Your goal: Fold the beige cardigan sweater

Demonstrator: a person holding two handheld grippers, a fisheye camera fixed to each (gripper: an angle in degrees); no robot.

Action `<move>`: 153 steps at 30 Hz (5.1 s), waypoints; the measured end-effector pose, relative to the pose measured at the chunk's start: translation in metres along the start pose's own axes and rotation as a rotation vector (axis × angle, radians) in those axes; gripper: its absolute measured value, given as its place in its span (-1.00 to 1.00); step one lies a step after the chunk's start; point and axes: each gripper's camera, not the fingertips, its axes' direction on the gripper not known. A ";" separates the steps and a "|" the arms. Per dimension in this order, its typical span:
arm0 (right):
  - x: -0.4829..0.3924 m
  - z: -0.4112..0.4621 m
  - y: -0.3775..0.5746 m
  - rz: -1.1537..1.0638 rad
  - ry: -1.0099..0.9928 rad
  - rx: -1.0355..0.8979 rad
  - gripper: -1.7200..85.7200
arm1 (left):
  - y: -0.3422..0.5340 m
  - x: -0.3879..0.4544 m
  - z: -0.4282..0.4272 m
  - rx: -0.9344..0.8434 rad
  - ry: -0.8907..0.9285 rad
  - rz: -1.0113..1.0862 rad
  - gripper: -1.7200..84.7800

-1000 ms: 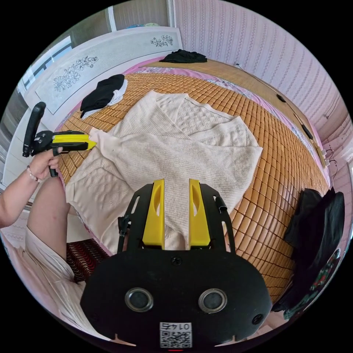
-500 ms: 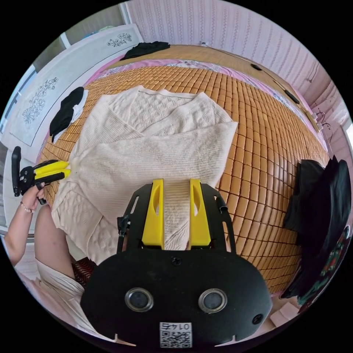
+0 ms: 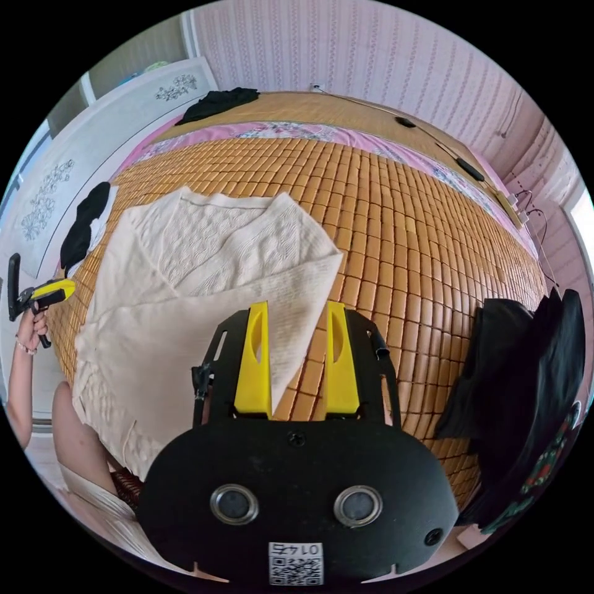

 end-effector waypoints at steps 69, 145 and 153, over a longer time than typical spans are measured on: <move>0.003 -0.105 0.230 0.111 -0.061 -0.132 -0.82 | 0.228 0.200 0.015 -0.153 -0.103 0.242 -0.98; -0.482 -0.019 0.066 -0.737 0.166 -0.256 -0.97 | 0.330 0.433 0.085 -0.055 -0.081 0.625 -0.98; -0.420 -0.036 0.079 -0.589 0.017 -0.242 -0.97 | 0.340 0.435 0.081 -0.028 -0.098 0.687 -0.98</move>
